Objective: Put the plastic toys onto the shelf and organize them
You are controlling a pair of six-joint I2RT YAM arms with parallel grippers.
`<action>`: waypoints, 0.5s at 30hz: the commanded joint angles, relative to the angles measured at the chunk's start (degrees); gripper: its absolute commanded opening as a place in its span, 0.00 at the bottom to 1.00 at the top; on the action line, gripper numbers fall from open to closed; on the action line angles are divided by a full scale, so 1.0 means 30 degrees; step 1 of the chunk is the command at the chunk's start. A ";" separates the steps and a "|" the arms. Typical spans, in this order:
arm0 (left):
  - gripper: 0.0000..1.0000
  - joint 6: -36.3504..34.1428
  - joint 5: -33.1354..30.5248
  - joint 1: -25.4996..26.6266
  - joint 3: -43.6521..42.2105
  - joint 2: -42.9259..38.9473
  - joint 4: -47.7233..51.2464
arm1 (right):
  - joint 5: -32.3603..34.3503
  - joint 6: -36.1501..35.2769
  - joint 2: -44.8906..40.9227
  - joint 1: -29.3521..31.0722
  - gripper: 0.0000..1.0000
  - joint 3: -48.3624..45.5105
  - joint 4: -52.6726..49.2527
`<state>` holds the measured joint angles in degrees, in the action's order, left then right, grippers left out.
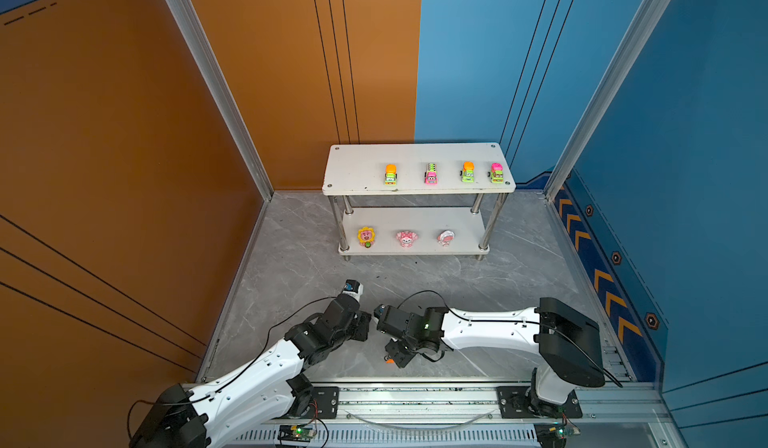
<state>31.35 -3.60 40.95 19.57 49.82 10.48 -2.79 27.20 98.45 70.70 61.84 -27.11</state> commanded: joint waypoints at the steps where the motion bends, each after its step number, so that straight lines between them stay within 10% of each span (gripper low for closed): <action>1: 0.31 -0.0421 0.1796 0.0430 0.0405 0.0009 -0.0037 | 0.0001 0.0162 -0.2191 -0.1049 0.00 -0.1126 0.0805; 6: 0.31 -0.0754 0.2377 0.3053 0.0732 -0.0076 -0.0039 | -0.1060 0.1293 -0.5333 -0.3345 0.00 -0.3505 0.2652; 15: 0.00 0.0233 0.2556 0.6589 0.1110 0.0739 0.0751 | -0.1025 0.2237 -0.6118 -0.4633 0.00 -0.5092 0.2602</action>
<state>31.16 3.49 59.13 21.30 51.64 10.33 -4.69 32.03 79.83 56.95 47.66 -20.47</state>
